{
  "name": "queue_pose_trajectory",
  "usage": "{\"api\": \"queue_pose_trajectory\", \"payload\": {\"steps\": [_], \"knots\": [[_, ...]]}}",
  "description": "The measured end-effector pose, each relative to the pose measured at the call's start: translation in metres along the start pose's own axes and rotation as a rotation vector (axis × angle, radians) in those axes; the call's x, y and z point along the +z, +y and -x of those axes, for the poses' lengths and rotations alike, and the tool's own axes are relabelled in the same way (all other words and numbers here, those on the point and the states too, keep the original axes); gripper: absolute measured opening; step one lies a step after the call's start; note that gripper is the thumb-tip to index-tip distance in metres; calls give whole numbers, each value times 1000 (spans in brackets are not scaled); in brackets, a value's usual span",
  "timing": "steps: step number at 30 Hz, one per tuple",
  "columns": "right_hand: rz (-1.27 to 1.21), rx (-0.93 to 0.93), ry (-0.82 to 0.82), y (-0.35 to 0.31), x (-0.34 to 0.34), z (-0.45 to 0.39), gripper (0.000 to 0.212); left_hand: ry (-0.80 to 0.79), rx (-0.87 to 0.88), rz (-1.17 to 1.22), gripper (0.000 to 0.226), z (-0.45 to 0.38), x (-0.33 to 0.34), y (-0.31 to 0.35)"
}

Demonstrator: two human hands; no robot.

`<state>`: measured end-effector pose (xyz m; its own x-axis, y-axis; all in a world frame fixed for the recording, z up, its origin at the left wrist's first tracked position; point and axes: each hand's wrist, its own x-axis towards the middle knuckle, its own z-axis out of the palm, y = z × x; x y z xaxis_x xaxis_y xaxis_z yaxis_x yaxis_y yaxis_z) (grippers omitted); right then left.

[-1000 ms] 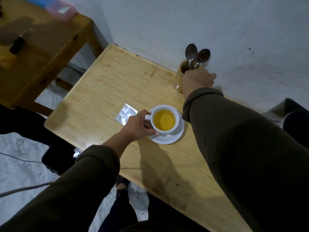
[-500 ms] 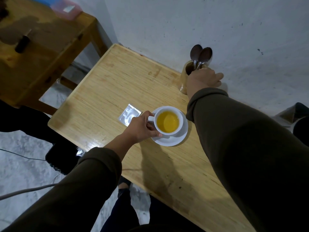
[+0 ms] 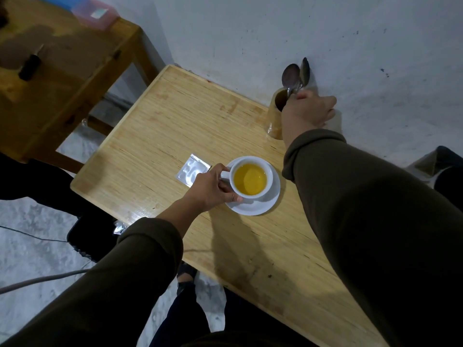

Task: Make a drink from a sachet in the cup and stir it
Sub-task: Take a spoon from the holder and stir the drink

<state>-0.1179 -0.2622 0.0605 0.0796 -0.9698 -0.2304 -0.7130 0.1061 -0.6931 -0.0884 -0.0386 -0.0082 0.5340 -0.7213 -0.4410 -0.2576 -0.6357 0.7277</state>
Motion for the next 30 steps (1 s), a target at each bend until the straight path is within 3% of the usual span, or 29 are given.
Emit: {"api": "queue_pose_trajectory", "payload": {"steps": [8,14,23,30], "knots": [[-89,-212,206,-27,-27,7,10,-26,-28,14,58,1,0,3],[-184,-322,173,-42,-55,28,8,-78,-3,-2,64,2,-6,6],[-46,-156,-33,-6,-55,110,10,-180,93,-16,69,10,-11,2],[-409,118,-179,22,-53,162,16,-210,181,-52,74,15,-16,-1]]}}
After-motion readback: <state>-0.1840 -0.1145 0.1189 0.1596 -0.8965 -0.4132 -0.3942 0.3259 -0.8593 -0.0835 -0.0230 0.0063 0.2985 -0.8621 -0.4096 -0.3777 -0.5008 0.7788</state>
